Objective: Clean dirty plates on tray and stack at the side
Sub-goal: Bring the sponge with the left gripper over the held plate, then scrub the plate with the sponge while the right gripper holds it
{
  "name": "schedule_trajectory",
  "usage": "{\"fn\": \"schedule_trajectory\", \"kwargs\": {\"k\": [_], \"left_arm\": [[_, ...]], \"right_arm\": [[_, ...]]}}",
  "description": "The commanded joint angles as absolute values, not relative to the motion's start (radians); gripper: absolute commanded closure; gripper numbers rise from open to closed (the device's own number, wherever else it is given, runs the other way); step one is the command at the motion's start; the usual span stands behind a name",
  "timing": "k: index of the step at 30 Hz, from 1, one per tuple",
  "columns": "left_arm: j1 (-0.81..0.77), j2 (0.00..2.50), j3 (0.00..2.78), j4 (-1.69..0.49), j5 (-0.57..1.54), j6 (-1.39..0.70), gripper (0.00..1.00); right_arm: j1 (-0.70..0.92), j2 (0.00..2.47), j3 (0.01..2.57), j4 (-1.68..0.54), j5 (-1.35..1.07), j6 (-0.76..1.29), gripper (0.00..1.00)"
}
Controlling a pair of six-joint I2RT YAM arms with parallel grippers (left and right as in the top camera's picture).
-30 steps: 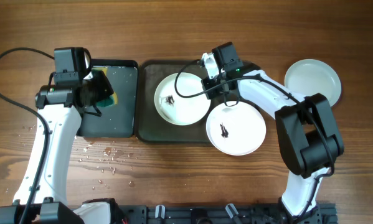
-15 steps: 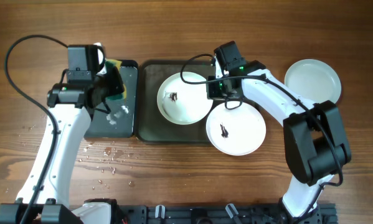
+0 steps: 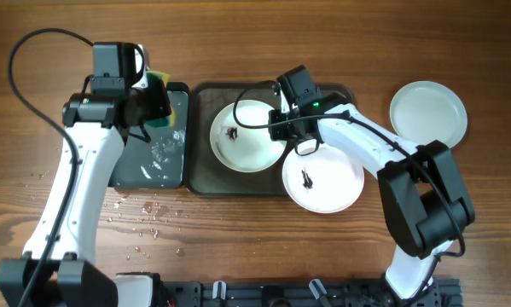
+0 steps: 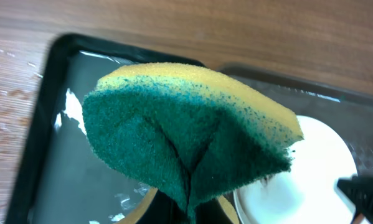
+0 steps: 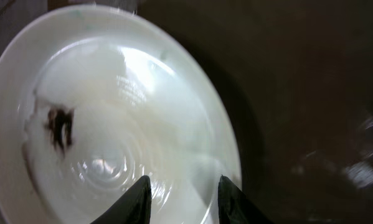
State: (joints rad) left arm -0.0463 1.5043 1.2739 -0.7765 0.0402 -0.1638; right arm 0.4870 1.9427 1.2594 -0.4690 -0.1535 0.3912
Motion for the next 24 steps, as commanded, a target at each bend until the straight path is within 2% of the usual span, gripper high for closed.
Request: {"fn": "schedule_trajectory", "kwargs": {"k": [1,5,16,21,24], "left_arm": [[-0.074,1.524,1.291,-0.759,0.123,-0.191,0.96],[-0.127,1.526,1.291,-0.691,0.2,-0.281,0.96],[-0.327,1.647,1.29,-0.653,0.163,-0.431,0.96],[-0.343,1.72,1.29,-0.607,0.164,-0.432,0.96],[-0.343,1.748,1.29,-0.596,0.164,-0.432,0.96]], "right_arm": [[0.468,1.924,1.253,-0.412,-0.081,0.305,0.64],[0.466,1.92,1.258,-0.406,-0.081,0.288,0.64],[0.435,1.924,1.254,-0.479,-0.073,0.29,0.66],[0.434,1.924,1.249,-0.524,-0.074,0.291,0.76],[0.434,1.924,1.249,-0.535,-0.078,0.291,0.77]]}}
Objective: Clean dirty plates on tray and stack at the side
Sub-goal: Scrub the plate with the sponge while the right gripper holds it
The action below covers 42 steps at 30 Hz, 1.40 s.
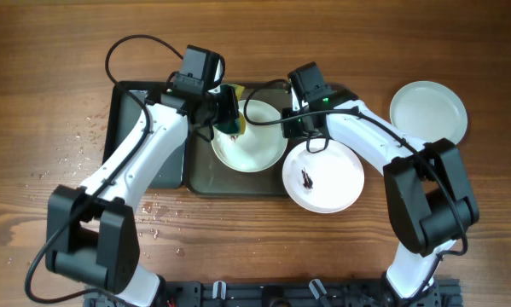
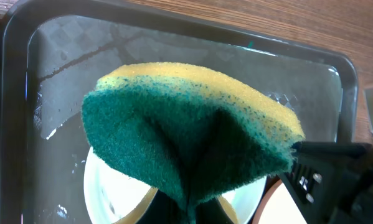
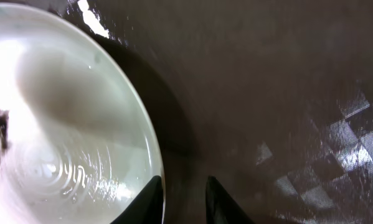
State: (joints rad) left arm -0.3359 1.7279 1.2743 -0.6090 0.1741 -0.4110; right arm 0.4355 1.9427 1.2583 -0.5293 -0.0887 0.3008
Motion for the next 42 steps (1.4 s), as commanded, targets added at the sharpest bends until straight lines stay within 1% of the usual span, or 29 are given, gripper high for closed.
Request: {"fn": "schedule_trajectory", "kwargs": {"k": [1,4,8,10,16,18,20,29,36,42], "left_arm": [[-0.343,1.758,1.29,-0.593,0.163,-0.435,0.96],[-0.343,1.782,1.29,-0.593,0.163,-0.435,0.96],[-0.343,1.806,1.29,-0.584,0.163,-0.436,0.96],[-0.343,1.82,1.29,-0.583,0.164,-0.451,0.96],[-0.345,1.835,1.29,-0.581,0.163,-0.453,0.96],[-0.345,1.835,1.289,-0.581,0.163,-0.453,0.96],[-0.345,1.835,1.289,-0.581,0.16,-0.453,0.96],[-0.345,1.835,1.287,-0.602,0.129,-0.453,0.96],[-0.345,1.846,1.256,-0.596,0.093,-0.449,0.96],[-0.345,1.848,1.198,-0.536,0.078,-0.441,0.96]], "right_arm": [[0.434,1.924,1.249,-0.534,-0.085,0.291,0.77],[0.434,1.924,1.249,-0.532,-0.156,0.287,0.77],[0.434,1.924,1.249,-0.533,-0.158,0.289,0.77],[0.434,1.924,1.249,-0.536,-0.162,0.291,0.81],[0.434,1.924,1.212,-0.489,-0.169,0.299,0.83],[0.434,1.924,1.192,-0.438,-0.221,0.295,0.87],[0.434,1.924,1.189,-0.427,-0.242,0.297,0.96],[0.434,1.924,1.189,-0.426,-0.233,0.349,0.96],[0.434,1.924,1.189,-0.422,-0.233,0.352,0.96],[0.434,1.924,1.189,-0.419,-0.233,0.351,0.96]]}}
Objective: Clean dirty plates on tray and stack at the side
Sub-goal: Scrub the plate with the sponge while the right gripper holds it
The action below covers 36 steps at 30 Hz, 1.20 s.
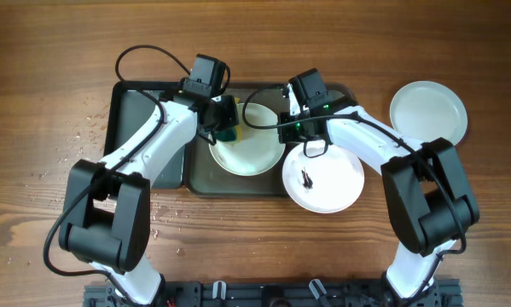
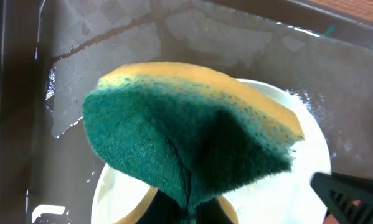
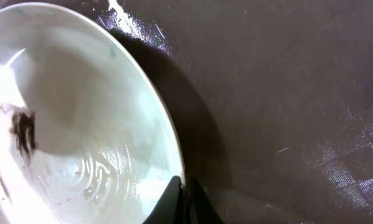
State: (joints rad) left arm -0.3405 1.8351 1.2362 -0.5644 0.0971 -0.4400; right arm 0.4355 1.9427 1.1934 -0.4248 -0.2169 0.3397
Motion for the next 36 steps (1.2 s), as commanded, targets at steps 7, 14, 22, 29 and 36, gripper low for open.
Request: {"fn": "schedule_trajectory", "kwargs": {"k": [7,14,22,29,36], "left_arm": [[-0.346,1.849,1.079,-0.334,0.072,-0.393,0.96],[-0.346,1.906,1.0,-0.236,0.128,-0.402,0.96],[-0.346,1.968,1.0,-0.079,0.561,-0.401,0.96],[-0.345,1.915,1.01,0.101,0.751,-0.4,0.96],[-0.345,1.704,1.01,-0.11,0.467,-0.401,0.96]], "right_arm": [[0.434,1.924,1.189,-0.419,-0.233,0.352,0.96],[0.434,1.924,1.189,-0.419,-0.241,0.387,0.96],[0.434,1.924,1.18,-0.405,-0.241,0.392,0.96],[0.435,1.925,1.17,-0.393,-0.241,0.392,0.96],[0.435,1.925,1.17,-0.393,-0.241,0.385,0.96]]}}
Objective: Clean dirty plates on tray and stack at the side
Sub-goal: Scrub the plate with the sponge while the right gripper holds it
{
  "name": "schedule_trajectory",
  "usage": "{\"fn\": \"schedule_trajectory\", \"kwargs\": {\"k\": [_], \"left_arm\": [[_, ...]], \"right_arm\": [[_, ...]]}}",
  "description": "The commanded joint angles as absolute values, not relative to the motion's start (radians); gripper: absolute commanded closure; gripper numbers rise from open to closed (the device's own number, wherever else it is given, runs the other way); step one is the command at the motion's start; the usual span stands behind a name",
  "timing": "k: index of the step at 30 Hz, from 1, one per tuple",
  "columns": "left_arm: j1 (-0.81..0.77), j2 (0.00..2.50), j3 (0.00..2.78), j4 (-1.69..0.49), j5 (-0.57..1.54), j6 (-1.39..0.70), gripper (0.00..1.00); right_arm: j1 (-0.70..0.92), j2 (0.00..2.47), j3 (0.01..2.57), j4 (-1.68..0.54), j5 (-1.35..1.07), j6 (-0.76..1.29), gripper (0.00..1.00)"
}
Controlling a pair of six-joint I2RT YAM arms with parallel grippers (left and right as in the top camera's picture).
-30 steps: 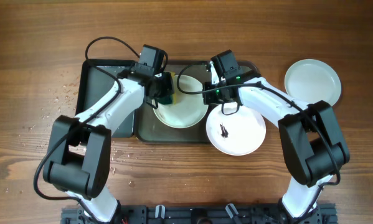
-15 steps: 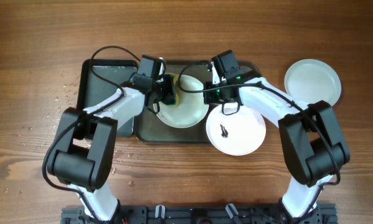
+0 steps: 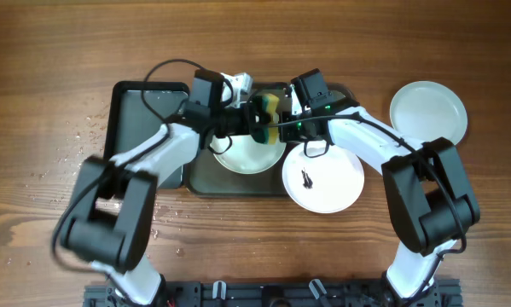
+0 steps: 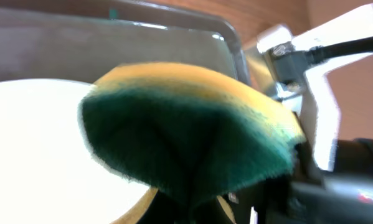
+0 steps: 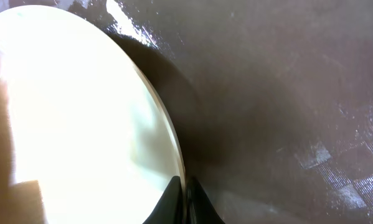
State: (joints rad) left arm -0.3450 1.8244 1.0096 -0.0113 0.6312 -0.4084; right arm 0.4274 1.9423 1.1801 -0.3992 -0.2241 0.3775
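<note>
A white plate [image 3: 245,152] lies in the brown tray [image 3: 206,175]; no dark stain shows on its visible part. My right gripper [image 5: 185,200] is shut on the plate's [image 5: 80,124] right rim. My left gripper [image 4: 187,211] is shut on a yellow-and-green sponge [image 4: 186,127], held over the plate's [image 4: 30,143] right part; in the overhead view the sponge [image 3: 264,119] sits close to the right gripper [image 3: 284,130]. A second white plate [image 3: 330,183] with a dark stain [image 3: 305,178] rests over the tray's right front corner.
A black tray [image 3: 144,128] holding water lies to the left of the brown tray. One clean white plate [image 3: 427,111] sits on the wooden table at the far right. Water drops [image 3: 89,128] speckle the table on the left.
The sponge has moved from the plate's left part to its right part, next to my right gripper. The dark stain seen on the plate no longer shows. My right gripper still pinches the rim.
First my left gripper held the sponge over the black water tray while my right gripper stood open at the stained plate's rim. Then the sponge was over the plate. Then the right gripper was shut on the rim, sponge on the plate's left. Now the sponge is at its right.
</note>
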Motion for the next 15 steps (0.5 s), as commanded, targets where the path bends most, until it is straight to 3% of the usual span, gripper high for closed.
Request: {"fn": "schedule_trajectory", "kwargs": {"k": [1,7,10,15], "left_arm": [[-0.345,1.685,1.01,-0.16,0.425,-0.401,0.96],[-0.35,1.672,0.995,-0.44,0.297,-0.449,0.96],[-0.363,1.672,0.947,-0.436,0.243,-0.454,0.96],[-0.382,1.672,0.817,-0.2,0.17,-0.454,0.96]], "right_arm": [[0.435,1.925,1.17,-0.393,-0.241,0.385,0.95],[0.435,1.925,1.17,-0.401,-0.241,0.386,0.96],[0.435,1.925,1.17,-0.398,-0.241,0.386,0.96],[0.435,1.925,1.17,-0.4,-0.241,0.385,0.96]]}}
